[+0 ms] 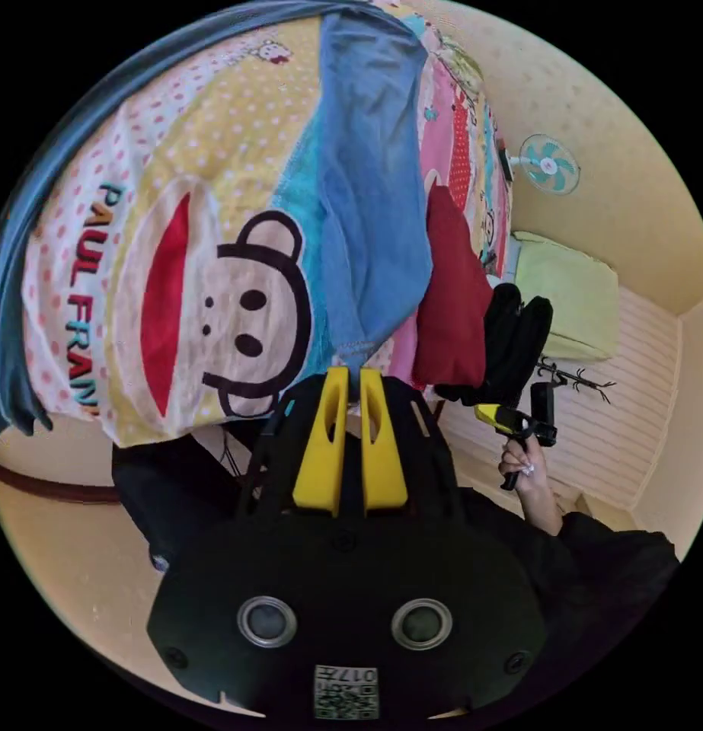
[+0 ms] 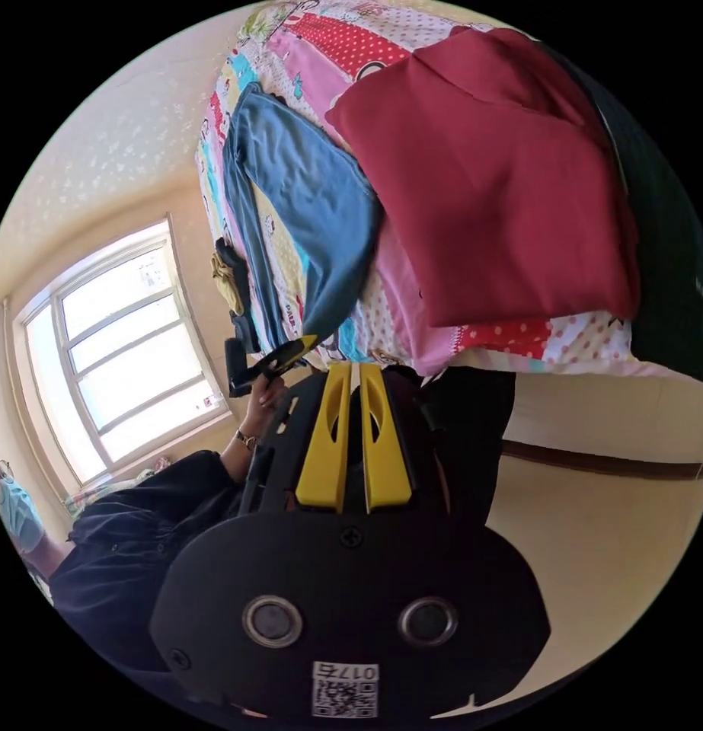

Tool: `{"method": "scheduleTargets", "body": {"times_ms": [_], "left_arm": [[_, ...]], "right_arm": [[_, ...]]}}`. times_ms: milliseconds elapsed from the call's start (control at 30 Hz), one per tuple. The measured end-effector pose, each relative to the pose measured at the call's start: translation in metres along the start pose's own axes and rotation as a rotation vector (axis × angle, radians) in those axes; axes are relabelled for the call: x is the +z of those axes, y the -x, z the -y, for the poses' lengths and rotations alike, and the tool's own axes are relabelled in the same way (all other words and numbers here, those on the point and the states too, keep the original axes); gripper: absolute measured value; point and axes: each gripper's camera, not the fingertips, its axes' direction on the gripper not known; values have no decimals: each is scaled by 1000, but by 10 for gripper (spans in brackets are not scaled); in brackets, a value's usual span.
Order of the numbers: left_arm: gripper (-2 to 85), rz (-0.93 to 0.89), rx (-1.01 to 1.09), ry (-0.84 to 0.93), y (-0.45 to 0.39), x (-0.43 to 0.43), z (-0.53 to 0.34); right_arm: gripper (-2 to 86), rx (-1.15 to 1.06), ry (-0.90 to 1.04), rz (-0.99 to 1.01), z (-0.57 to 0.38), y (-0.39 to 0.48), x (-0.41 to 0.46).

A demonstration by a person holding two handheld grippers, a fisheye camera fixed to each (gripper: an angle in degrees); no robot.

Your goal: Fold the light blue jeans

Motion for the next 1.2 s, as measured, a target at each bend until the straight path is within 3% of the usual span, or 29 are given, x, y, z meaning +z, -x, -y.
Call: {"method": "scheduleTargets", "body": {"times_ms": [133,400,533,667,800,867,1033,1200], "left_arm": [[17,23,-224,-262,44,-67,-39],[16,49,-223,-249,20,-67,-44],[16,42,-220,-249,0,-61,-47],[16,12,-230,-230,-7,-64,-46],[17,-68,-211,-232,-11,-85,-56],[19,-129,-259,-226,-3,-93,-69],[29,-66,-383,-153,27,-56,-71],[57,210,-560,-5,40,-10,-62]], "right_arm": [[59,-118,48,-73,14,11,7],[128,-559,207,-211,79,70,88],[132,-517,254,-217,104,60,123],[29,-473,350,-203,107,45,143],[13,-544,283,249,72,62,68],[11,-560,266,299,49,67,35],[11,-487,283,95,22,41,16],[35,-362,318,-119,31,17,55]]}}
